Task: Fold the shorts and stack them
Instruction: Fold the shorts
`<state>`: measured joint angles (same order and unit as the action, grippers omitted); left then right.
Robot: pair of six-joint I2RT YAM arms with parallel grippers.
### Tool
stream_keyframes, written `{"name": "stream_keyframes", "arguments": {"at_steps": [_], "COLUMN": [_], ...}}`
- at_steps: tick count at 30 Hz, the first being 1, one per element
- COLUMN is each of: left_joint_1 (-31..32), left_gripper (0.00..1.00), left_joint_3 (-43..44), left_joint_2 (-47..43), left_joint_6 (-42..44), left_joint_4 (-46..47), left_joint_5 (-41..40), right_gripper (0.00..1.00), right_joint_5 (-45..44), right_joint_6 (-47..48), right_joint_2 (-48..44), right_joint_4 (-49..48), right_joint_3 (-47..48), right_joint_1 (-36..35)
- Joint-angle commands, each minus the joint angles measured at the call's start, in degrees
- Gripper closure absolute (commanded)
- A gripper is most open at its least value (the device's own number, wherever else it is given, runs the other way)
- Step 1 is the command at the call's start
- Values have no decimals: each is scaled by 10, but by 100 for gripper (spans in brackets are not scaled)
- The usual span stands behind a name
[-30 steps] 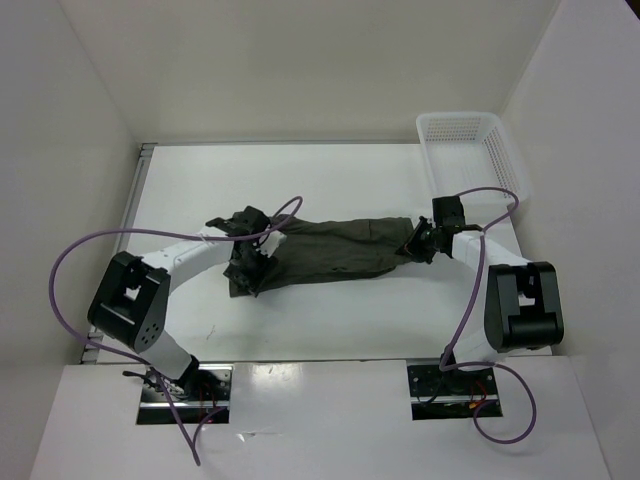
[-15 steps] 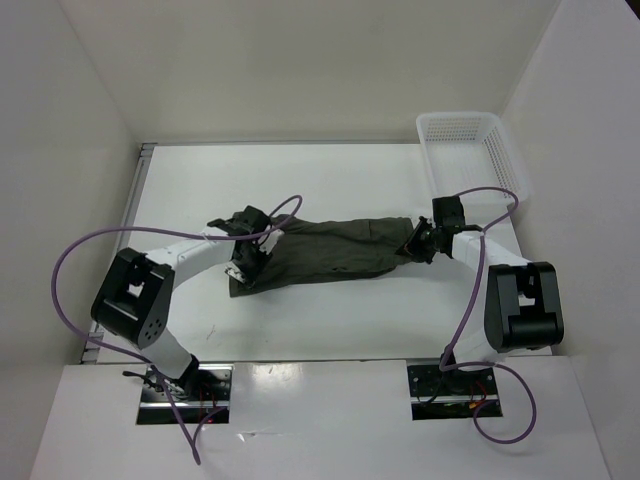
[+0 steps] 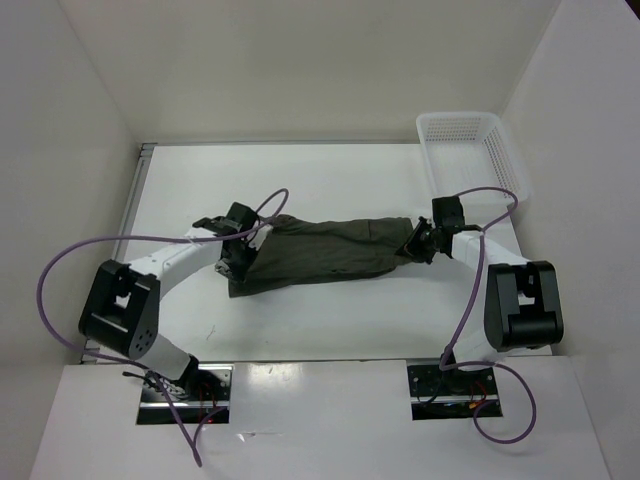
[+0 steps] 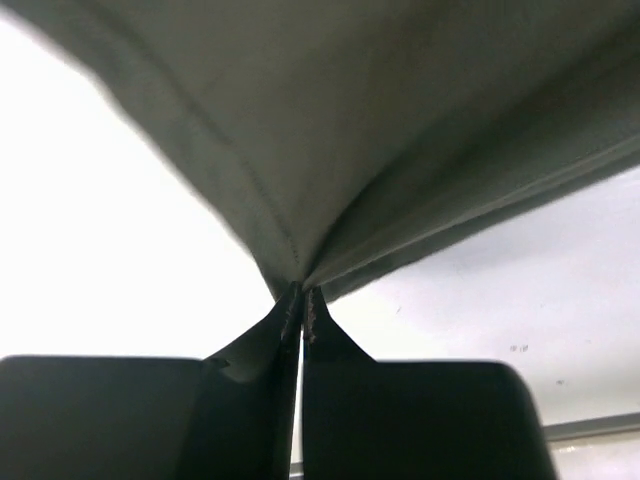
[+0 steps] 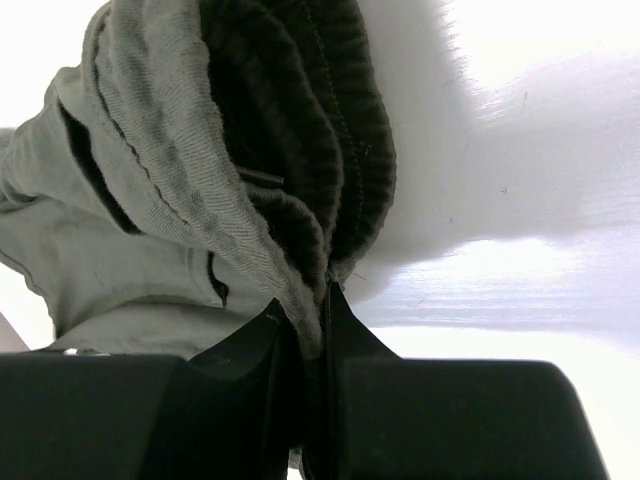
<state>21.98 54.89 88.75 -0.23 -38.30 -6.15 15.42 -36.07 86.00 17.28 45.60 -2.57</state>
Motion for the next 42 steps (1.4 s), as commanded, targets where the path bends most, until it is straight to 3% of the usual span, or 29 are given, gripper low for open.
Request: {"name": "stream_keyframes", "arguments": {"at_steps": [1,6,10,12,17,22,26,29,36,38,42], "left_joint_1": [-19,-19,7,7,-11,-92,-110,-110,-105,-105,-99], "left_gripper": [100,100,80,63,48,35,33,33,33,33,35], "left_joint_3": [9,-23,-34,-34,0,84,105,158,214,229,270], "left_joint_2": [-47,-41,-28,-15,-29,-62,18,131,212,233,278], "left_joint_6": [2,2,2,2,2,2,2,2,2,2,2], "left_joint_4": [-46,-52,-45,-40,-50,-30,4,11,38,38,31], "left_joint_5": [-19,5,24,24,24,113,122,128,105,119,187], "right_gripper": [97,98,98,98,98,98,98,98,98,98,100], "right_joint_5": [-33,-39,-34,-28,-35,-53,-53,-53,-105,-105,-142], "right_joint_6": [14,14,14,19,29,41,41,52,119,143,173], "right_joint_2": [11,11,11,11,-9,-35,-29,-23,-23,-16,3], "right_joint_4": [2,2,2,2,20,33,33,40,112,137,149], "right_joint_3": [16,21,26,32,45,50,62,79,190,223,304], "right_joint_1": [5,5,5,5,5,5,5,5,5,5,-65]}}
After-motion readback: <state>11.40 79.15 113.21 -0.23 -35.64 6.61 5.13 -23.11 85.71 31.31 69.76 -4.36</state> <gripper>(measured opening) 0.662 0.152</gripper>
